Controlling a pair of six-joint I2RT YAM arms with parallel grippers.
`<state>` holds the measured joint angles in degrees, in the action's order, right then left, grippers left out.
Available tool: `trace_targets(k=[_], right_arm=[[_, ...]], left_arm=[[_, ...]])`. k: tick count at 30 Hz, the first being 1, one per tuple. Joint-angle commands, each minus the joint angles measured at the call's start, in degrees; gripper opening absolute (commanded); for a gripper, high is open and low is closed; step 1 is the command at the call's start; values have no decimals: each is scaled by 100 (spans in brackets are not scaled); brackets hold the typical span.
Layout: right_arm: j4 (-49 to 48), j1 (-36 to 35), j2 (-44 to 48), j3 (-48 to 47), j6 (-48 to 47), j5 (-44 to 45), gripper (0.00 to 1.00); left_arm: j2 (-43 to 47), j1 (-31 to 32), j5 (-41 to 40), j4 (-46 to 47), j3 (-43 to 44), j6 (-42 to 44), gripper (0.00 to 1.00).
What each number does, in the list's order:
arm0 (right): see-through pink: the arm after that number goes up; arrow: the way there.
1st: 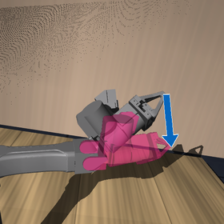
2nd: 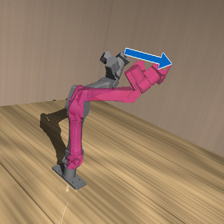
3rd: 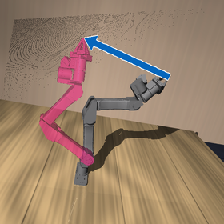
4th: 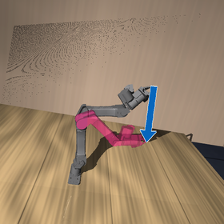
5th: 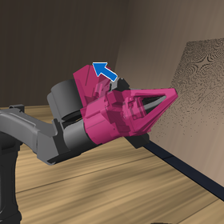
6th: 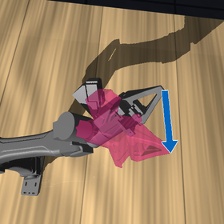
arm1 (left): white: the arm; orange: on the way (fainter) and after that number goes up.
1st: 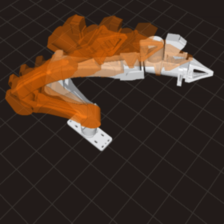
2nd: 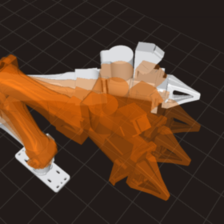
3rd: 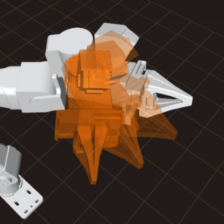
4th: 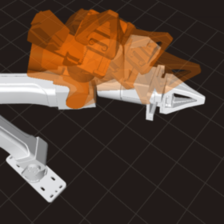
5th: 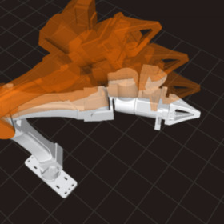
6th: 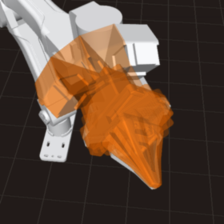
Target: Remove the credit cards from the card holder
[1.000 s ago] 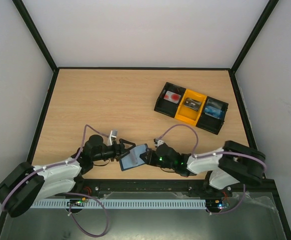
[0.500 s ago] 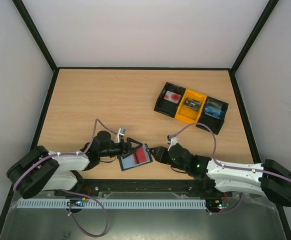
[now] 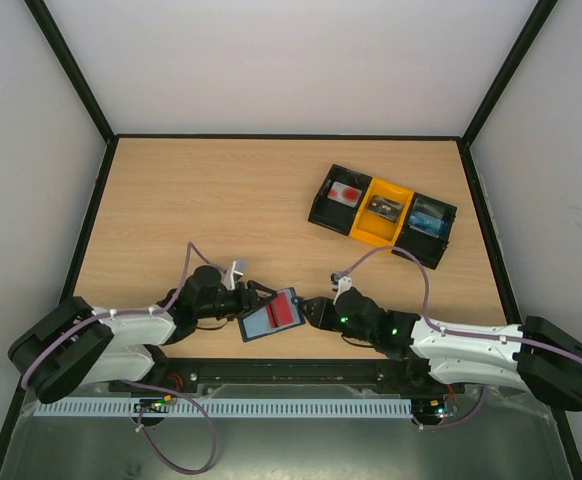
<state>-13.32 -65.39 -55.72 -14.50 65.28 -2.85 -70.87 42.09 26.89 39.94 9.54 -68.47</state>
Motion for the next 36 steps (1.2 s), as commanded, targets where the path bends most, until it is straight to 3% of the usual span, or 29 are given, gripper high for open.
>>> trace_targets(k=[1, 15, 24, 36], right_arm=[[-187, -41, -176, -159, -204, -161, 27], [-969, -36, -1770, -602, -393, -576, 23], [-1138, -43, -2260, -734, -372, -463, 19], [-1547, -39, -3122, -801, -280, -435, 18]], left_arm=[[257, -64, -402, -514, -139, 219, 56], [48, -78, -454, 16, -602, 118, 49], [-145, -78, -586, -103, -558, 242, 46], [581, -78, -534, -497, -598, 35, 45]])
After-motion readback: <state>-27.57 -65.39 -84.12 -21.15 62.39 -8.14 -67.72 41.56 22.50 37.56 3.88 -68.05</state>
